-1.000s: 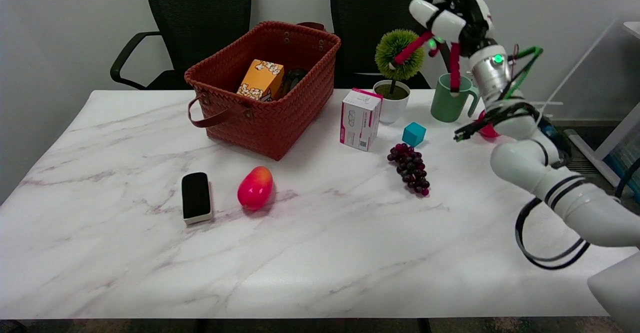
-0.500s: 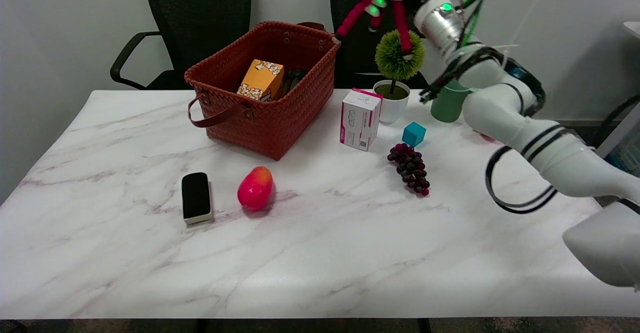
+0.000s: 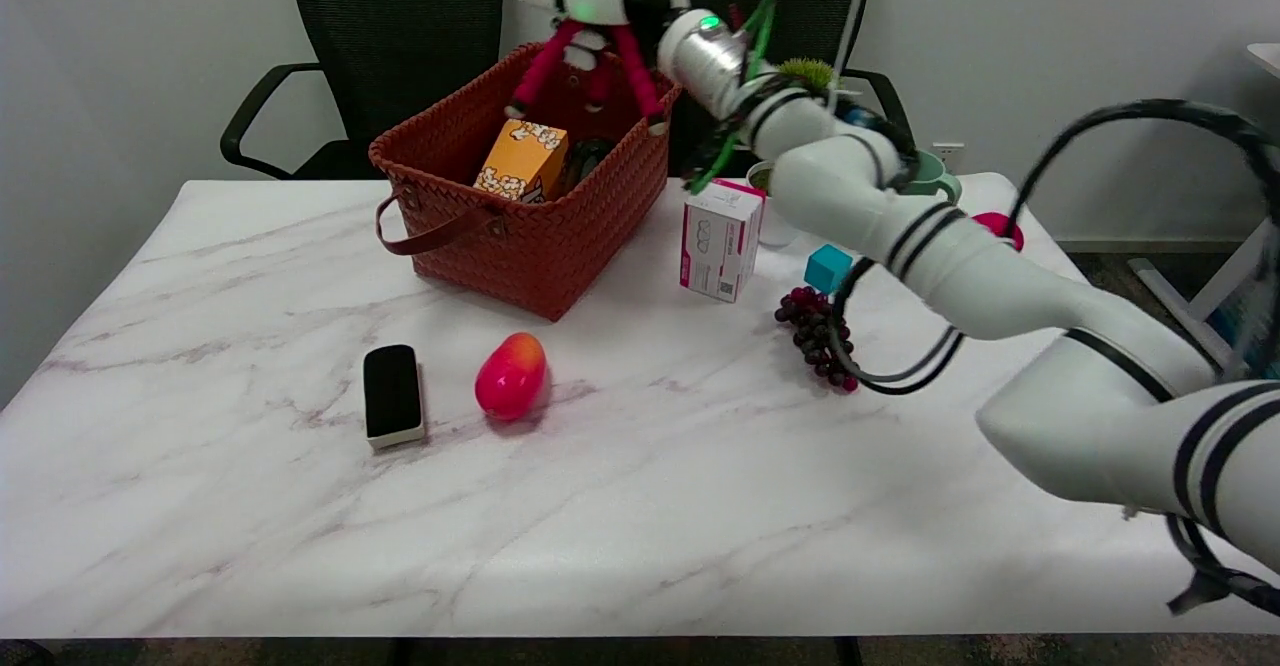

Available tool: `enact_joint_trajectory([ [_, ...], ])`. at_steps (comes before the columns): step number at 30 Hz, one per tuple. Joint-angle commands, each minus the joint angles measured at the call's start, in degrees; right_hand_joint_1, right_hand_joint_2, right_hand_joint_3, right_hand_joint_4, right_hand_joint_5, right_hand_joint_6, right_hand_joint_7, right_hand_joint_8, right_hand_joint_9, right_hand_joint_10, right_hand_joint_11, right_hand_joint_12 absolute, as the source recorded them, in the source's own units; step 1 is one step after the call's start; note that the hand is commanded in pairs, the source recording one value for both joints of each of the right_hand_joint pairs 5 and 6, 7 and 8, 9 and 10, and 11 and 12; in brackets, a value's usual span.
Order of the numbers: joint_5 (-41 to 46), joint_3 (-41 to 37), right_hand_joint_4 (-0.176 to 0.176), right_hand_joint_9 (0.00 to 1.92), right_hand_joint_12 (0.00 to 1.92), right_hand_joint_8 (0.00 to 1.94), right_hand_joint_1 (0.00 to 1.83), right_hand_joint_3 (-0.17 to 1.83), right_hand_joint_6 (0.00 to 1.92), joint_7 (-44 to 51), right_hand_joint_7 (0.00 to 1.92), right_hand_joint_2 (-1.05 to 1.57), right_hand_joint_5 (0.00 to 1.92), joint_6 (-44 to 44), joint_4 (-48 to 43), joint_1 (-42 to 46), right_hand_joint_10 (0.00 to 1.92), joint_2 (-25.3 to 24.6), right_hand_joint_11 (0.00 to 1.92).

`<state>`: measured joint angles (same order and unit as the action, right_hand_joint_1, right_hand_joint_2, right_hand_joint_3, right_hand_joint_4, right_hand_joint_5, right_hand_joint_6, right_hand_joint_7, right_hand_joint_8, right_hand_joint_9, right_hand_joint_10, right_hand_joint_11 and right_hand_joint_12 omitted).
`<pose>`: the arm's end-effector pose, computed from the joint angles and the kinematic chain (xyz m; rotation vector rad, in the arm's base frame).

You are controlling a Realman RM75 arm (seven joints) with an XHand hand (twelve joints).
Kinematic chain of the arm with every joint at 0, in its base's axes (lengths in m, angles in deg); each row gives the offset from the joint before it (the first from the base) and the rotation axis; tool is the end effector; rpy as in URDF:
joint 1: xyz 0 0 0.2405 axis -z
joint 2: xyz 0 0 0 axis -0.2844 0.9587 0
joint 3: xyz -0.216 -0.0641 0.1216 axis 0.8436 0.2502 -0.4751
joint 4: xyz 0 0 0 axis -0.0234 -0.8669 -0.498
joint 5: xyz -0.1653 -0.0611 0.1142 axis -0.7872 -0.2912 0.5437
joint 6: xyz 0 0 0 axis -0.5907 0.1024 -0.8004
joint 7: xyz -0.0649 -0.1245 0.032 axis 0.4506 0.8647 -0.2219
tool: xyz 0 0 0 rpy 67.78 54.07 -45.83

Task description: Place the flexible tripod into the brown storage basket.

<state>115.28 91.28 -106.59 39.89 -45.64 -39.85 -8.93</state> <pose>-0.0840 -0.5428 0.2483 1.4981 -1.2918 1.2380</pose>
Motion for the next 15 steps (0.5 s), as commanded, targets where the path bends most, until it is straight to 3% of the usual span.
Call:
enact_joint_trajectory([
  [1, 2.17, 6.34, 0.000, 1.85, 1.73, 1.92, 1.09, 0.32, 1.92, 0.30, 1.92, 1.57, 1.92, 3.75, 32.04, -15.05, 1.85, -25.67, 1.73],
  [7, 2.17, 5.03, 0.000, 1.85, 1.73, 1.92, 1.09, 0.32, 1.92, 0.30, 1.92, 1.57, 1.92, 5.76, 36.61, -18.23, 1.85, -29.09, 1.73],
  [15, 2.17, 3.78, 0.000, 1.83, 1.72, 1.92, 1.08, 0.33, 1.92, -0.10, 1.92, 1.57, 1.92, 5.20, 36.73, -17.77, 1.83, -28.79, 1.72],
])
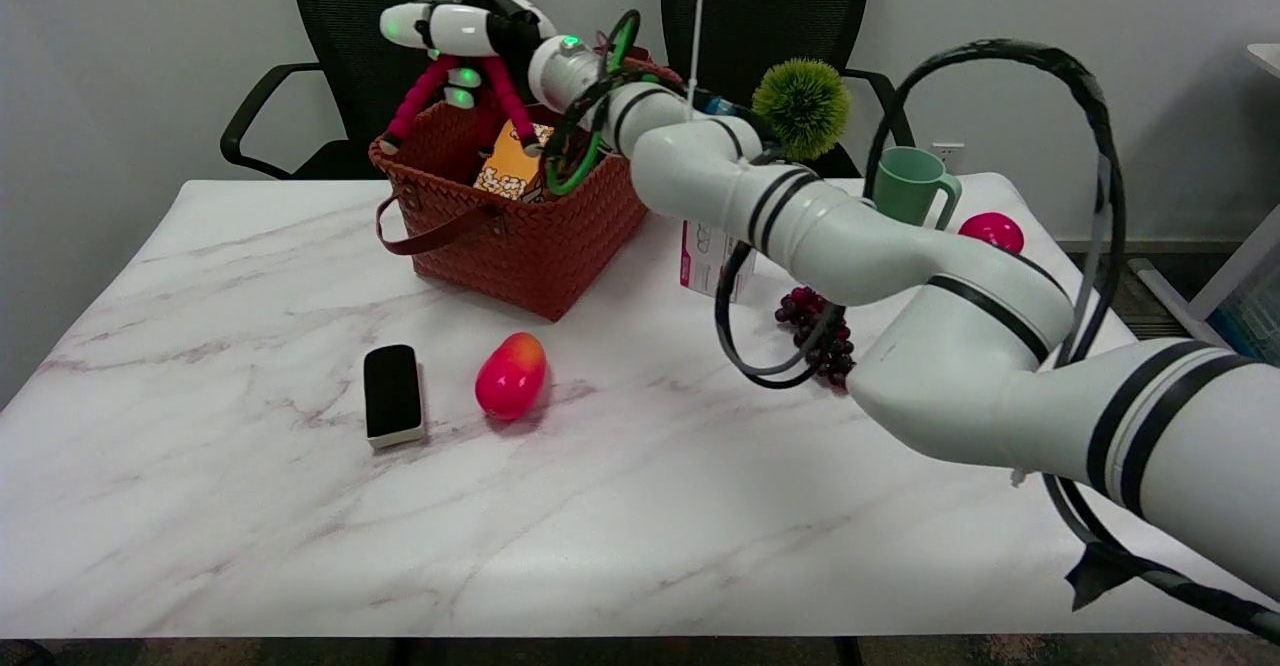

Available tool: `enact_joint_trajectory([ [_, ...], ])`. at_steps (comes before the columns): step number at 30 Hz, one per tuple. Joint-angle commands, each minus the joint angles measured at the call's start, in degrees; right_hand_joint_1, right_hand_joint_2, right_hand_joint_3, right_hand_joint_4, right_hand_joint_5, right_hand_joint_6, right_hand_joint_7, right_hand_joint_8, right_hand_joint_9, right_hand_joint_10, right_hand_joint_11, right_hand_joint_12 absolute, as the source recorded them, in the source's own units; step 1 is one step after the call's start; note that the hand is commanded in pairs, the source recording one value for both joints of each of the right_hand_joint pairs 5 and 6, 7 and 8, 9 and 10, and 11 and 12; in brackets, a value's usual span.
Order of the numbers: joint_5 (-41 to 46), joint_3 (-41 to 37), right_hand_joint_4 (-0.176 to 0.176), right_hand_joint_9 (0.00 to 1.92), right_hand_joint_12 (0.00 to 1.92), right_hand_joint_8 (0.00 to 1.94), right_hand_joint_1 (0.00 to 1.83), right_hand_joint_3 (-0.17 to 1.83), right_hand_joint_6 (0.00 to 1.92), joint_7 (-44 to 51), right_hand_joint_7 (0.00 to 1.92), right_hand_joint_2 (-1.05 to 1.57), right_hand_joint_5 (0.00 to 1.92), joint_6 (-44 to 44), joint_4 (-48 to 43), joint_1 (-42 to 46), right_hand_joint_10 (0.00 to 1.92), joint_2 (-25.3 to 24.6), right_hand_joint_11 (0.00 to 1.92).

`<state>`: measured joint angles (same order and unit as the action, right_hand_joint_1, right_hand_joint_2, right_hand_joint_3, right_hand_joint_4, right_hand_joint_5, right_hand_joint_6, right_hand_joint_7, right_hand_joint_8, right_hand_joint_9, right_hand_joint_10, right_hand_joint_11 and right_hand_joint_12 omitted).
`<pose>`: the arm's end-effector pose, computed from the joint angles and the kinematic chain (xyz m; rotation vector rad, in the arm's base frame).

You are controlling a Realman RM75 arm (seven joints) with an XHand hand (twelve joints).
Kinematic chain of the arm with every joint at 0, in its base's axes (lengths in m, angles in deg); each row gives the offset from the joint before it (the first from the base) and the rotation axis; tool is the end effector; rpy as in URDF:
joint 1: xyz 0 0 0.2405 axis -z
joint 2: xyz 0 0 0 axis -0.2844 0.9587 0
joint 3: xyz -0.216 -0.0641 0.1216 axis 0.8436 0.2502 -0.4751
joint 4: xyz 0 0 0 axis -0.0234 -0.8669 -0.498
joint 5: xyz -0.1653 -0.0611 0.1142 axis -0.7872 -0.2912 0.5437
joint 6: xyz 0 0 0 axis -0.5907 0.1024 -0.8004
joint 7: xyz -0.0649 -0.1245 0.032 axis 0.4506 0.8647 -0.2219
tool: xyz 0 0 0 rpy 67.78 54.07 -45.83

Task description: Place the flexible tripod into the brown storage basket.

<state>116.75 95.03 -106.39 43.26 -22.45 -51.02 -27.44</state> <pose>-0.0988 -0.5759 0.1438 1.3725 -1.4834 1.1048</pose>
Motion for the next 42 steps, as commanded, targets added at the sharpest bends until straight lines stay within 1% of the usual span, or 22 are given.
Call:
enact_joint_trajectory([
  [1, 0.54, -0.05, 0.000, 1.83, 1.71, 1.92, 1.08, 0.34, 1.92, -0.29, 1.92, 1.57, 1.92, 1.75, 13.84, -6.59, 1.83, -10.13, 1.71],
  [6, 0.21, -2.10, 0.000, 1.79, 1.64, 1.92, 1.05, 0.34, 1.92, 0.10, 1.92, 1.57, 1.92, 0.96, 14.26, -6.67, 1.79, -8.48, 1.64],
  [15, 0.05, -2.69, 0.000, 1.79, 1.63, 1.92, 1.05, 0.35, 1.92, -0.04, 1.92, 1.57, 1.92, 1.49, 19.50, -10.79, 1.79, -4.25, 1.63],
  [19, 0.27, -2.69, 0.000, 1.79, 1.64, 1.92, 1.05, 0.40, 1.92, -0.37, 1.92, 1.57, 1.92, 2.36, 20.88, -11.70, 1.79, -2.33, 1.64],
  [25, 0.45, -4.12, 0.000, 1.78, 1.62, 1.92, 1.04, 0.45, 1.92, -0.37, 1.92, 1.57, 1.92, 2.63, 19.38, -10.60, 1.78, 0.34, 1.62],
  [28, 0.29, -4.92, 0.000, 1.67, 1.42, 1.92, 1.02, 0.46, 1.92, -0.37, 1.92, 1.57, 1.92, 2.54, 16.22, -8.69, 1.67, 2.09, 1.42],
  [29, 0.13, -4.85, 0.000, 1.59, 1.33, 1.91, 1.02, 0.46, 1.92, -0.37, 1.91, 1.57, 1.92, 2.94, 14.99, -7.96, 1.59, 2.66, 1.33],
  [30, 0.13, -4.62, 0.000, 1.48, 1.19, 1.85, 1.03, 0.48, 1.92, -0.37, 1.85, 1.57, 1.92, 3.02, 13.77, -7.42, 1.48, 3.04, 1.19],
  [32, 0.13, -4.14, 0.000, 1.25, 0.88, 1.63, 1.01, 0.58, 1.92, -0.37, 1.63, 1.57, 1.92, 3.10, 12.15, -6.69, 1.25, 3.30, 0.88],
  [33, 0.05, -4.13, 0.000, 1.17, 0.77, 1.54, 1.01, 0.62, 1.92, -0.29, 1.54, 1.57, 1.92, 3.11, 11.47, -6.37, 1.17, 3.23, 0.77],
  [34, 0.05, -4.13, 0.000, 1.11, 0.73, 1.50, 1.03, 0.63, 1.92, -0.21, 1.50, 1.57, 1.92, 3.11, 11.29, -6.20, 1.11, 3.14, 0.73],
  [35, 0.06, -4.13, 0.000, 1.03, 0.68, 1.44, 1.00, 0.63, 1.91, -0.22, 1.44, 1.57, 1.91, 3.10, 10.97, -5.95, 1.03, 2.81, 0.68],
  [36, 0.13, -4.13, 0.000, 0.96, 0.64, 1.40, 0.98, 0.66, 1.84, -0.37, 1.40, 1.52, 1.84, 3.03, 10.82, -5.72, 0.96, 2.51, 0.64],
  [38, 0.30, -4.13, 0.000, 0.89, 0.58, 1.34, 1.07, 0.83, 1.51, -0.37, 1.34, 1.19, 1.51, 2.78, 10.74, -5.22, 0.89, 1.86, 0.58],
  [40, 0.45, -4.13, 0.000, 0.87, 0.58, 1.32, 1.14, 0.90, 1.36, -0.37, 1.32, 1.08, 1.36, 2.63, 10.66, -4.76, 0.87, 1.47, 0.58],
  [42, 0.45, -4.11, 0.000, 0.85, 0.57, 1.30, 1.16, 0.91, 1.25, -0.37, 1.30, 1.02, 1.25, 2.70, 9.82, -3.90, 0.85, 1.39, 0.57],
])
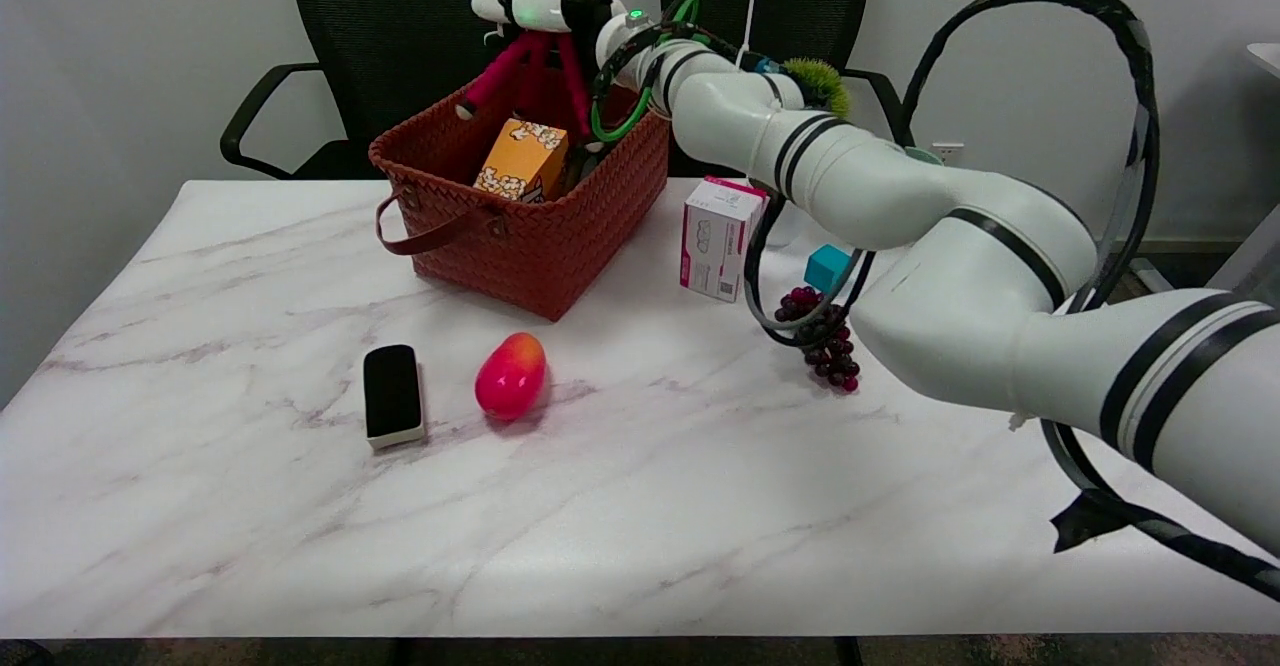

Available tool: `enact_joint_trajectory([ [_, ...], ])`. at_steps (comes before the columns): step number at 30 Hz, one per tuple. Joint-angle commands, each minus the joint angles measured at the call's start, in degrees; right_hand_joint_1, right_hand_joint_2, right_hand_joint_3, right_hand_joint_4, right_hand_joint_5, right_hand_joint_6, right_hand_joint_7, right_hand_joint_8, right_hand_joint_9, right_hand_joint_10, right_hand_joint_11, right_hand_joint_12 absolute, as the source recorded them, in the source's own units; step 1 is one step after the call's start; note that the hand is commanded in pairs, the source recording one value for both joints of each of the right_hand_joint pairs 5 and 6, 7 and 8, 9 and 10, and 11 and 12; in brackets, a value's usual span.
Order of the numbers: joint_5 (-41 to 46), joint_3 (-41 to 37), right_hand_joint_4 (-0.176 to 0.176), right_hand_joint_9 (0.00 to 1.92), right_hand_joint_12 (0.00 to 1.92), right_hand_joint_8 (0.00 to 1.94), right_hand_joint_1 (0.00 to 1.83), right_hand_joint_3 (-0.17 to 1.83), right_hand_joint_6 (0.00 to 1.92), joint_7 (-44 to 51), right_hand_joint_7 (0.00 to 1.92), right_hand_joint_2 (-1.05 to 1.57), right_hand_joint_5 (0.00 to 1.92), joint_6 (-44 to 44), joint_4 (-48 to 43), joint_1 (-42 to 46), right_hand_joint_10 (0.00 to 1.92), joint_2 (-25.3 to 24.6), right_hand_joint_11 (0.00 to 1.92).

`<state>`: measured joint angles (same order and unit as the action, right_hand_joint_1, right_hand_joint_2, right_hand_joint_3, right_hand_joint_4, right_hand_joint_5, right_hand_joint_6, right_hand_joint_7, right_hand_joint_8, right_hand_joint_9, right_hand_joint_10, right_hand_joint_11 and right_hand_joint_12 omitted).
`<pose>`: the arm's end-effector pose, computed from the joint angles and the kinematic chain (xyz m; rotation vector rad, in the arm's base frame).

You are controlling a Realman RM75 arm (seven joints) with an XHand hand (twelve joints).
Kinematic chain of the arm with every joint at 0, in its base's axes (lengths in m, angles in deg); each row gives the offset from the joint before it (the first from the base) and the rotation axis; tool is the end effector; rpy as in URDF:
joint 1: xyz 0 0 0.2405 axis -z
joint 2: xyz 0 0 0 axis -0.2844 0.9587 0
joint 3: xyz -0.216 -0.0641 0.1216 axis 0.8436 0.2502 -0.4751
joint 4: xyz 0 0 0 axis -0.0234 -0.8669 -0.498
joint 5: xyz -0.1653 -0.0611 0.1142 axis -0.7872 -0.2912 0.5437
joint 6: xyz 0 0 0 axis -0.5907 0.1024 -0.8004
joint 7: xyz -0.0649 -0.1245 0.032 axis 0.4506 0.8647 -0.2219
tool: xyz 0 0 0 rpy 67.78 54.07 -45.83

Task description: Place the flexible tripod into the brown storage basket.

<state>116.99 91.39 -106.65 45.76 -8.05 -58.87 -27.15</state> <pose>-0.0919 -0.5980 0.2032 1.1638 -1.4240 1.1437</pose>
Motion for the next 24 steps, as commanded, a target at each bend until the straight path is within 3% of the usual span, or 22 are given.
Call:
enact_joint_trajectory([
  [1, 0.21, -0.47, 0.000, 0.84, 0.57, 1.29, 1.17, 0.91, 1.20, -0.12, 1.29, 1.00, 1.20, 0.21, -4.84, 4.20, 0.84, 1.09, 0.57],
  [8, 0.30, -0.48, 0.000, 0.77, 0.43, 1.26, 1.17, 0.90, 1.09, 0.19, 1.26, 0.98, 1.09, 0.53, -7.49, 5.81, 0.77, 1.49, 0.43],
  [16, 0.05, -0.32, 0.000, 0.47, 0.28, 1.06, 1.28, 1.01, 0.80, 0.36, 1.06, 0.75, 0.80, -0.03, -9.82, 6.53, 0.47, 1.97, 0.28],
  [24, -0.74, -0.40, 0.000, 0.47, 0.28, 1.02, 1.28, 1.03, 0.74, 0.44, 1.02, 0.72, 0.74, -2.02, -17.27, 8.68, 0.47, 5.31, 0.28],
])
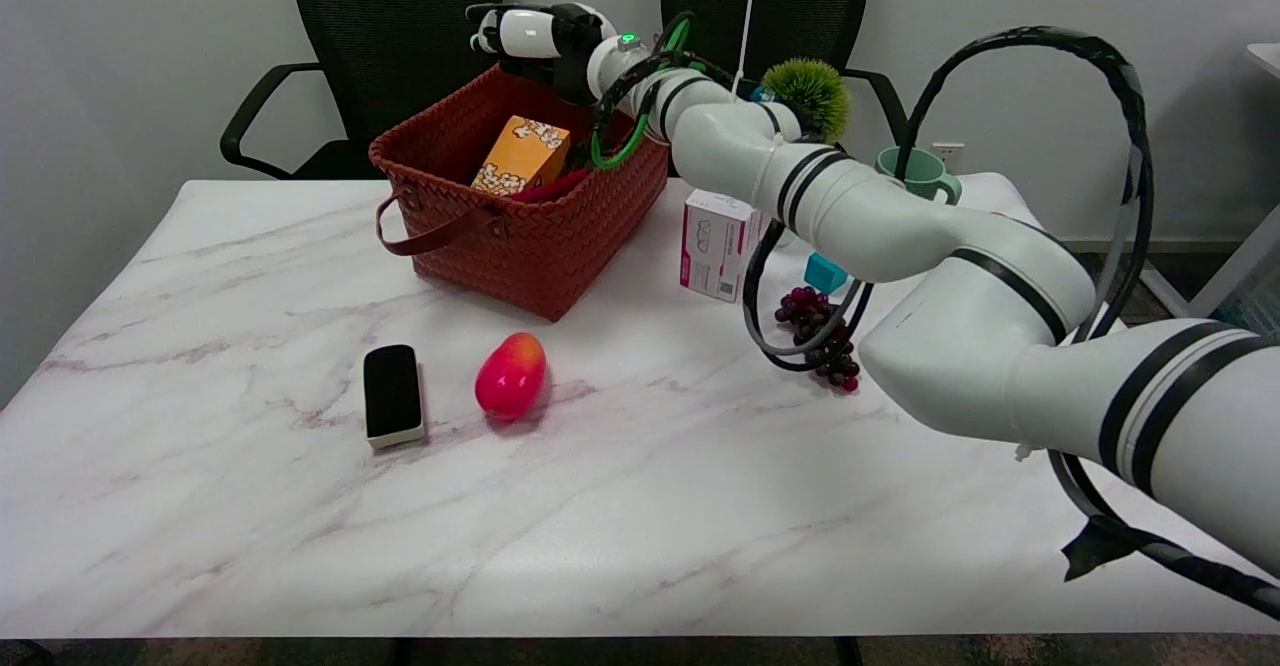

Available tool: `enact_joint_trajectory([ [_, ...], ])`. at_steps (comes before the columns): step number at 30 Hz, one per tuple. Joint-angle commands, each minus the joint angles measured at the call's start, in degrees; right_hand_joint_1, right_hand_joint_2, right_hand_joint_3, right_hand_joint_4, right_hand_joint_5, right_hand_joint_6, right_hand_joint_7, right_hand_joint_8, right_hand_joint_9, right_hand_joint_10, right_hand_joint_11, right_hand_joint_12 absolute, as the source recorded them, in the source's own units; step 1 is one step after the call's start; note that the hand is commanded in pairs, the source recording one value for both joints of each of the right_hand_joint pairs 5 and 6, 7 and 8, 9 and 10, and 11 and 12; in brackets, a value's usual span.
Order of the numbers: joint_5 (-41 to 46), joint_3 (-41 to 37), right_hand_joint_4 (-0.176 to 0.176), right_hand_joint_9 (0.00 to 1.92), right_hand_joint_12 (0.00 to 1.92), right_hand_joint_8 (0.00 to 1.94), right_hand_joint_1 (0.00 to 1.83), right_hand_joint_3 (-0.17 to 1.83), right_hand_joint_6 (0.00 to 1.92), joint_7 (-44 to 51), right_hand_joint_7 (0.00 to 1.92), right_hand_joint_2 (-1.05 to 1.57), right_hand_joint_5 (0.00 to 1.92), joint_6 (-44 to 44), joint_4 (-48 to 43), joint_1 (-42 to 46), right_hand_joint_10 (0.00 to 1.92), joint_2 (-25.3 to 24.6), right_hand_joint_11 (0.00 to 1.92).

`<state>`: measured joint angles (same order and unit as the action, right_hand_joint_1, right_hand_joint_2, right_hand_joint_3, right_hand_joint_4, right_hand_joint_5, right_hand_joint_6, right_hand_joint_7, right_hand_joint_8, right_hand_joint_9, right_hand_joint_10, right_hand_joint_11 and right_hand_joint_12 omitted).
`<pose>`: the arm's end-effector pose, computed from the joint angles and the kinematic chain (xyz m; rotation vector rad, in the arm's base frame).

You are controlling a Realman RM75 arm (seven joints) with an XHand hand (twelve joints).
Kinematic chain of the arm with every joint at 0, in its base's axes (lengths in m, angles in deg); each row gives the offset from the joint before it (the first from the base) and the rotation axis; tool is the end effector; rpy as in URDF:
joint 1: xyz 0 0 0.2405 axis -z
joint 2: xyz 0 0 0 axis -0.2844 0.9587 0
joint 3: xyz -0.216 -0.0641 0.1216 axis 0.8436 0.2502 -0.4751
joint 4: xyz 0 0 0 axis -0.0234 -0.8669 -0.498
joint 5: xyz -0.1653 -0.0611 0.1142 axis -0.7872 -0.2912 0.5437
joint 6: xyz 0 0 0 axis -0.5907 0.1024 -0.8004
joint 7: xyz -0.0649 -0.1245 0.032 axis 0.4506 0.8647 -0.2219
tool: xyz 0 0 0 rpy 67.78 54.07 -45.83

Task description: Place the flexible tripod into the brown storage basket.

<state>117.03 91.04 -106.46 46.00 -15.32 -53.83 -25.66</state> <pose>-0.1078 -0.5891 0.1936 1.2000 -1.4626 1.1339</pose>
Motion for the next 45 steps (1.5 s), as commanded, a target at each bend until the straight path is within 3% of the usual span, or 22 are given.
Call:
enact_joint_trajectory([
  [1, -1.56, -0.22, 0.000, 0.50, 0.30, 1.03, 1.28, 1.01, 0.73, 0.26, 1.03, 0.73, 0.73, -2.34, -13.40, 4.67, 0.50, 5.64, 0.30],
  [6, -6.13, -0.94, 0.000, 0.62, 0.45, 1.07, 1.28, 0.96, 0.73, 0.26, 1.07, 0.79, 0.73, -2.26, -33.01, 11.69, 0.62, 15.88, 0.45],
  [11, -10.27, -9.42, 0.000, 0.72, 0.67, 1.08, 1.25, 0.99, 0.80, 0.26, 1.08, 0.81, 0.80, -1.78, -53.02, 24.26, 0.72, 25.38, 0.67],
  [16, -18.29, -28.31, 0.000, 0.74, 0.75, 1.07, 1.24, 1.02, 0.79, 0.26, 1.07, 0.81, 0.79, -2.34, -70.31, 46.36, 0.74, 31.09, 0.75],
  [21, -24.79, -45.63, 0.000, 0.76, 0.76, 1.06, 1.23, 1.03, 0.79, 0.26, 1.06, 0.80, 0.79, -3.12, -82.91, 64.69, 0.76, 30.79, 0.76],
  [27, -26.03, -56.51, 0.000, 0.74, 0.75, 1.02, 1.23, 1.06, 0.72, 0.26, 1.02, 0.69, 0.72, -13.99, -84.25, 81.93, 0.74, 26.19, 0.75],
  [32, -25.48, -62.84, 0.000, 0.74, 0.76, 1.02, 1.23, 1.04, 0.69, -0.22, 1.02, 0.69, 0.69, -23.80, -81.81, 88.88, 0.74, 22.55, 0.76],
  [37, -25.39, -65.18, 0.000, 0.74, 0.76, 1.02, 1.22, 1.00, 0.65, -0.22, 1.02, 0.69, 0.65, -28.61, -77.73, 90.19, 0.74, 22.22, 0.76],
  [45, -22.04, -62.07, 0.000, 0.74, 0.77, 1.01, 1.22, 1.03, 0.61, -0.94, 1.01, 0.63, 0.61, -38.85, -69.18, 88.98, 0.74, 23.42, 0.77],
])
